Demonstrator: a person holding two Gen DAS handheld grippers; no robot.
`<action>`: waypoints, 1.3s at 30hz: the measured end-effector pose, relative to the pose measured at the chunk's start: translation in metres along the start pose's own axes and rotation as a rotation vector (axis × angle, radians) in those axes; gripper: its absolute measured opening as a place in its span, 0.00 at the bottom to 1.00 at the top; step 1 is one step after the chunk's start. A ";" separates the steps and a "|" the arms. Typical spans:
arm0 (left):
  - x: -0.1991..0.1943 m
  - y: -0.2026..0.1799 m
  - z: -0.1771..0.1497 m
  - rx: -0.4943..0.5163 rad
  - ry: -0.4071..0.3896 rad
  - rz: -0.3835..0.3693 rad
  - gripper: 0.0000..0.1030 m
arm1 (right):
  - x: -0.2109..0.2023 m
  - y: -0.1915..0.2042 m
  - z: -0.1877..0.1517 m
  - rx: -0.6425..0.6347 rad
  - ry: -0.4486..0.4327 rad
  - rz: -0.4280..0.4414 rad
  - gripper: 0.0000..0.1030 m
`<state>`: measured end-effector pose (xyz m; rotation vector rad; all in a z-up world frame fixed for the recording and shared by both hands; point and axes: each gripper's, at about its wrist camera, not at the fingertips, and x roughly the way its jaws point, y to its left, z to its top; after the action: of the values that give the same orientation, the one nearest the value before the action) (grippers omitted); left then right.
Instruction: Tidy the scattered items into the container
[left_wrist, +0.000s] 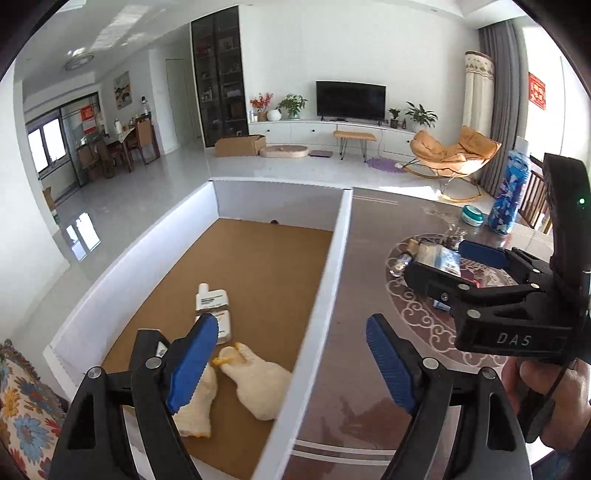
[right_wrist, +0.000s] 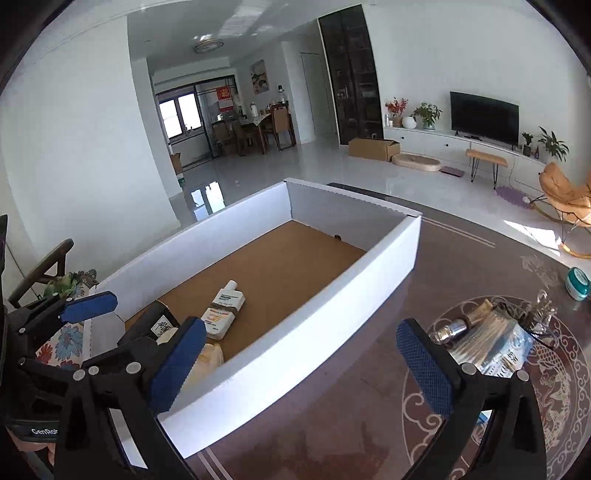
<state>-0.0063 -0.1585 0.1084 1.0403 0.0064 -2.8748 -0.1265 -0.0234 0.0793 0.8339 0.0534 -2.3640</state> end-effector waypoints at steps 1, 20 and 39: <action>-0.004 -0.019 -0.003 0.006 -0.008 -0.044 0.92 | -0.016 -0.021 -0.012 0.015 -0.008 -0.052 1.00; 0.111 -0.181 -0.069 0.126 0.139 -0.271 0.96 | -0.128 -0.217 -0.185 0.297 0.184 -0.462 1.00; 0.135 -0.161 -0.074 0.025 0.186 -0.279 0.96 | -0.117 -0.217 -0.187 0.320 0.206 -0.496 1.00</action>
<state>-0.0754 -0.0062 -0.0391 1.4130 0.1385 -3.0109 -0.0761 0.2581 -0.0375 1.3457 -0.0411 -2.7800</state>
